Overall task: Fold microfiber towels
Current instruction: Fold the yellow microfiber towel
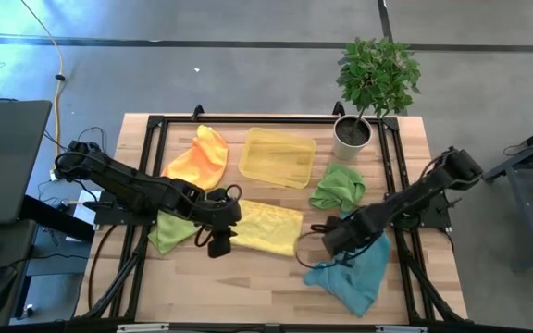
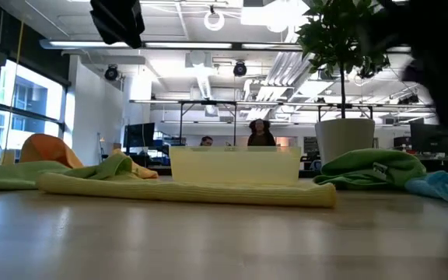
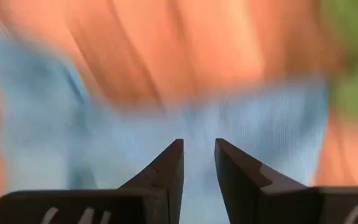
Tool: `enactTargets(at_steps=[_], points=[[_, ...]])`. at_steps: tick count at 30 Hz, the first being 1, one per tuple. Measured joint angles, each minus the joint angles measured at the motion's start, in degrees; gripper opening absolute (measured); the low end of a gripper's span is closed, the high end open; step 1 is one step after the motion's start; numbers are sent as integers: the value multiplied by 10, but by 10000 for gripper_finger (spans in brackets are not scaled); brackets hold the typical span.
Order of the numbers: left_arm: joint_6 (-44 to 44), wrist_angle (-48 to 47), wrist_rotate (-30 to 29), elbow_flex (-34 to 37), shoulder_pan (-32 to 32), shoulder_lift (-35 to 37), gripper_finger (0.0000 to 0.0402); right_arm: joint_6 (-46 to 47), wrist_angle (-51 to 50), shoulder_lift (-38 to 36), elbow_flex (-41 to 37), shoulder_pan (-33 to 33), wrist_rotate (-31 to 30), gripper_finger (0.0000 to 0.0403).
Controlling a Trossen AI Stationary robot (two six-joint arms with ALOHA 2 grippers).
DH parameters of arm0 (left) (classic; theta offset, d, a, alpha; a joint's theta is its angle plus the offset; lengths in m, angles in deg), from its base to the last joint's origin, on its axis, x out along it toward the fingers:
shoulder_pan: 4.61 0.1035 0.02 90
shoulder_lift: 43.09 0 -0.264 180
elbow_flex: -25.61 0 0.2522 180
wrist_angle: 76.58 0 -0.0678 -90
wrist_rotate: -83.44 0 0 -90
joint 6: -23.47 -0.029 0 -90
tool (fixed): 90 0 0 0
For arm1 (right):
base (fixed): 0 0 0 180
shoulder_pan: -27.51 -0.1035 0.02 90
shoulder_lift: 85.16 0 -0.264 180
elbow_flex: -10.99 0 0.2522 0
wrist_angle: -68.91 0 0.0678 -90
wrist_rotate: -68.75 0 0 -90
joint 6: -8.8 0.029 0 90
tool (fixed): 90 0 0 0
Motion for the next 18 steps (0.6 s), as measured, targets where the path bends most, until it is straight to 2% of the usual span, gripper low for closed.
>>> enactTargets(at_steps=[4,6,11,14,18], points=[[-10,0,-8,0,7,0,133,-9,130,-12,0,23,-157,83],[-10,0,-9,0,16,0,133,-27,191,-11,0,43,-182,83],[7,0,-8,0,32,0,133,-94,270,10,1,104,-97,95],[22,0,7,0,37,0,133,-134,258,23,1,137,-36,115],[51,0,29,0,36,0,133,-217,238,27,0,173,0,138]])
